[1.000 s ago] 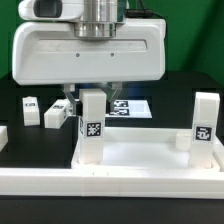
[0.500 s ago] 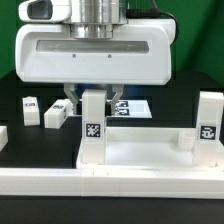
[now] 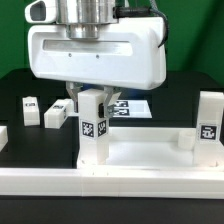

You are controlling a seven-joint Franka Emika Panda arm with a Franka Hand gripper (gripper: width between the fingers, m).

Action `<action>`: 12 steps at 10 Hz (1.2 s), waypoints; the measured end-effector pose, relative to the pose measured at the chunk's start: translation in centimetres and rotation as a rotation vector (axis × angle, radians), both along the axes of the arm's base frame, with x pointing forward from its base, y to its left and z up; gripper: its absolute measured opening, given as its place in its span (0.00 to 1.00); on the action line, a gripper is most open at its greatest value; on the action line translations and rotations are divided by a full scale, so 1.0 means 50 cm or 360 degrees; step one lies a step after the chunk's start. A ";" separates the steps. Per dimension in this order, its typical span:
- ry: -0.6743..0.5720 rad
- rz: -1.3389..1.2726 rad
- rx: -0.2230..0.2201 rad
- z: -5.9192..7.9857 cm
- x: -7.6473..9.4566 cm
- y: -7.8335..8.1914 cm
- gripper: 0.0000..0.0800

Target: Assemble desk

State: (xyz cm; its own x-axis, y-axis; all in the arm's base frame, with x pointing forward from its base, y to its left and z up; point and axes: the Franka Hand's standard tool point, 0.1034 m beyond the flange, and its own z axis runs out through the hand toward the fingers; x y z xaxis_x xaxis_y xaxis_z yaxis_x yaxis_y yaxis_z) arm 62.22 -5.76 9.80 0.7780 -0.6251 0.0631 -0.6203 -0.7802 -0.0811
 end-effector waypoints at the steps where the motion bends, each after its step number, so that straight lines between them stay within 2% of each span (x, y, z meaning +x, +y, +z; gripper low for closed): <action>1: 0.0013 -0.0134 0.0022 0.000 -0.001 0.000 0.37; 4: 0.0024 -0.0349 0.0050 0.000 -0.002 0.001 0.37; 6: 0.0021 -0.0256 0.0041 0.000 -0.002 0.001 0.37; 7: 0.0020 -0.0207 0.0035 0.000 -0.002 0.003 0.60; 8: 0.0017 -0.0107 0.0025 0.000 -0.001 0.007 0.74; 9: 0.0013 0.0028 0.0013 0.001 -0.001 0.009 0.79; 12: 0.0002 0.0418 -0.0025 0.000 -0.002 0.007 0.81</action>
Offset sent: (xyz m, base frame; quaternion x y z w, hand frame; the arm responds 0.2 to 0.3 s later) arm 0.0000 0.0000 0.0000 0.0000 0.0000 0.1938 0.9810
